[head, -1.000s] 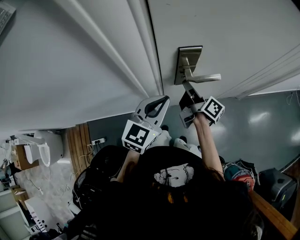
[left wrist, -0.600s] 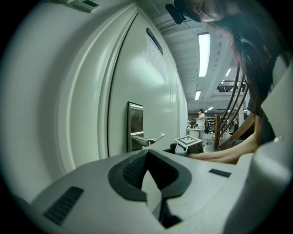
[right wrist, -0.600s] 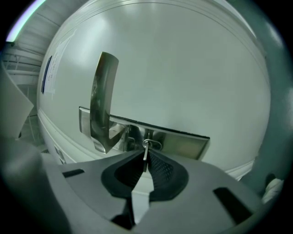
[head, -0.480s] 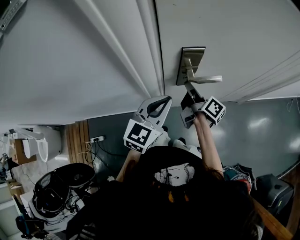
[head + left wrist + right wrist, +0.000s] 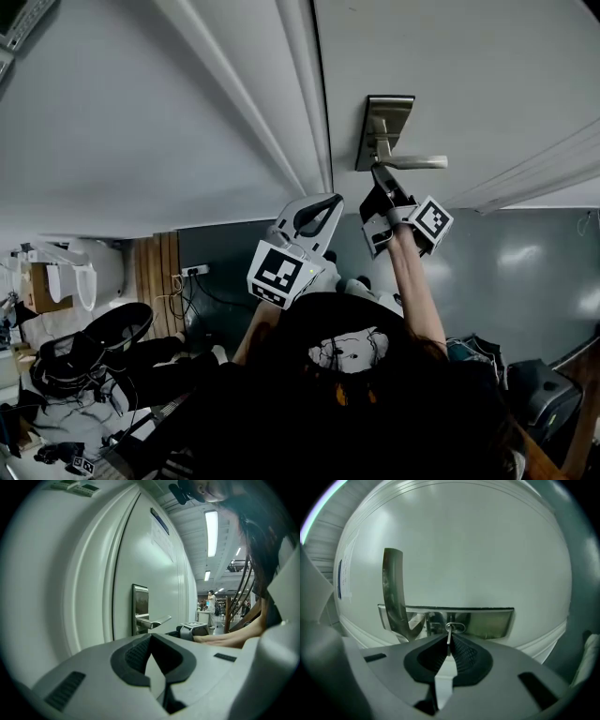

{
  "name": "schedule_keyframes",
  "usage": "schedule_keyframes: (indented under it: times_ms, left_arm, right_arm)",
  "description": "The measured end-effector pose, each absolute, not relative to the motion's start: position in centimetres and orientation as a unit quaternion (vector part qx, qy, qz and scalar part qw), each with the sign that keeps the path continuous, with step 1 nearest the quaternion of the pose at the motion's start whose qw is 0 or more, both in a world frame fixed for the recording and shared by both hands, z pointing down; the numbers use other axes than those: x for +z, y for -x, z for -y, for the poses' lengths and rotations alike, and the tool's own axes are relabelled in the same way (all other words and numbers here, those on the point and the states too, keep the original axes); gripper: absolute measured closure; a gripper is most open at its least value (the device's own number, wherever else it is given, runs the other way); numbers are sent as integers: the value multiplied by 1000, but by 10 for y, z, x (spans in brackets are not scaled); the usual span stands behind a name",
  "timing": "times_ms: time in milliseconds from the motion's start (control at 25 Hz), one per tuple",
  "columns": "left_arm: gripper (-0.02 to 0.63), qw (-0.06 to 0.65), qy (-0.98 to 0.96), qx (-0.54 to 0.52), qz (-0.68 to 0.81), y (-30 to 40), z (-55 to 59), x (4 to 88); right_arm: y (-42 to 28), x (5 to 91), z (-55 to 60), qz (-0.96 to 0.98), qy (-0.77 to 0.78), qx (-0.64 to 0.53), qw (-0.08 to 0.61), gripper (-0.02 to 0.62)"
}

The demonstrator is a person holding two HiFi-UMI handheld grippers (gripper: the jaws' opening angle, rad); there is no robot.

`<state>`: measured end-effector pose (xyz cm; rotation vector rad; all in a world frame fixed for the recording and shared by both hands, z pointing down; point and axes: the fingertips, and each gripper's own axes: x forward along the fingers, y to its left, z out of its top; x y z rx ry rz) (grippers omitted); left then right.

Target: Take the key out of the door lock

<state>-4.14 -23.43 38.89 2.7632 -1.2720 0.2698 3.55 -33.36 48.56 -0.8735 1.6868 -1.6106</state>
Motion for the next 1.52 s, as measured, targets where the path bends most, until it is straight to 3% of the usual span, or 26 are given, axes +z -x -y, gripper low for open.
schedule_keyframes:
  times_ms: [480,1520]
  left_arm:
    - [598,48,-892,98,439,43,233,395]
    - [598,69,-886,107,445,-13,181,416]
  right_arm:
    - [-40,487,316,-632,309,-634,322,575]
    - [-91,497,215,-695,281,-616,241,575]
